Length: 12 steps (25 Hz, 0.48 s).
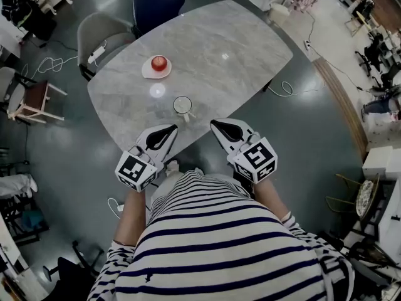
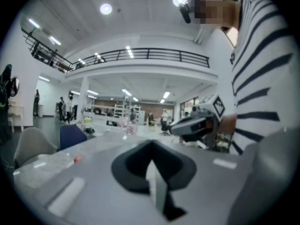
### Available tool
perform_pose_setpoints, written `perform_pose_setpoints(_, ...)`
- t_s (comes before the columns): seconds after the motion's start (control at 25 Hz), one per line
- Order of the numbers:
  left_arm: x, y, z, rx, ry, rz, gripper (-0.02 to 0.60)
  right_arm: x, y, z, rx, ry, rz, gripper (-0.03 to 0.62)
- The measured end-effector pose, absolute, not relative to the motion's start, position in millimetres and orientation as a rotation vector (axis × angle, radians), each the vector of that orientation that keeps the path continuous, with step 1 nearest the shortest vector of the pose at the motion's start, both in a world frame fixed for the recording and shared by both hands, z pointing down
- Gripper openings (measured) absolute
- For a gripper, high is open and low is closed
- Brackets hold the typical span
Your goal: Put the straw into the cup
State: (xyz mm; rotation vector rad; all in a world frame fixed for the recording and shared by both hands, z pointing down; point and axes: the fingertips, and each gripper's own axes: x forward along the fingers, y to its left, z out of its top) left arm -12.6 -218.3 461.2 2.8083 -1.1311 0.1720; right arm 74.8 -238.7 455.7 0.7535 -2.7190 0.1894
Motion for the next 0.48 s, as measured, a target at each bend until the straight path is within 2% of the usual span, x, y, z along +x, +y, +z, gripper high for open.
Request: perform_pose_setpoints(0.48,-7.8,-218.6,465.0,2.804,-1.12,0.203,0.006,80.4,-243.2,455.7,0.756,-2.72,0.172,0.005)
